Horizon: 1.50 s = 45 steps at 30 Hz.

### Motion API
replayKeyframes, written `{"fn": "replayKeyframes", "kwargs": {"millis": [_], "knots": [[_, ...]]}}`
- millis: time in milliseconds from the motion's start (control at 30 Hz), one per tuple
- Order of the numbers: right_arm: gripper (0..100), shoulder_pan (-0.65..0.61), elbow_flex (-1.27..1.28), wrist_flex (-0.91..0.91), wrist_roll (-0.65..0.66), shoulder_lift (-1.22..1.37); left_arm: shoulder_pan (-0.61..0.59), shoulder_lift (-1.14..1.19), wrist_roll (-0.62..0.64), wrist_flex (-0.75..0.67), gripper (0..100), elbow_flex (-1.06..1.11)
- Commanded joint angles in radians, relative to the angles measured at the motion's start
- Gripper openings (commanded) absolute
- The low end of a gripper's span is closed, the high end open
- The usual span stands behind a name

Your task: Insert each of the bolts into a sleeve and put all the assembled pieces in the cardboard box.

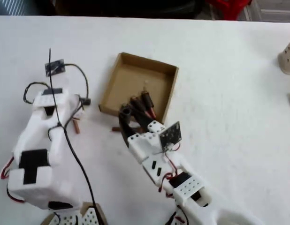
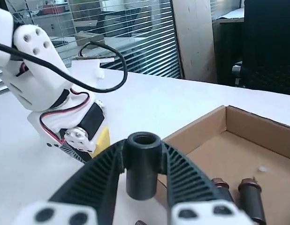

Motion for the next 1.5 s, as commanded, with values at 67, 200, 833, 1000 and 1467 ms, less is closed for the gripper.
{"fn": "replayKeyframes", "kwargs": {"millis": [67, 200, 833, 1000, 1467], "knots": [[1.5, -0.008, -0.005, -0.025, -0.006, -0.016, 0.039, -0.259, -0.049, -0.19, 2, 0.187], [1.5, -0.008, 0.005, -0.025, -0.006, -0.016, 0.074, -0.427, -0.107, -0.288, 2, 0.313], [1.5, -0.008, 0.029, -0.021, -0.005, -0.016, 0.309, -1.026, -0.132, -0.529, 2, 0.614], [1.5, -0.004, 0.029, -0.019, -0.005, -0.016, 0.372, -1.213, -0.132, -0.901, 2, 0.87], [1.6, -0.004, 0.029, -0.018, -0.005, -0.015, 0.568, -1.451, -0.129, -0.479, 2, 0.698]]}}
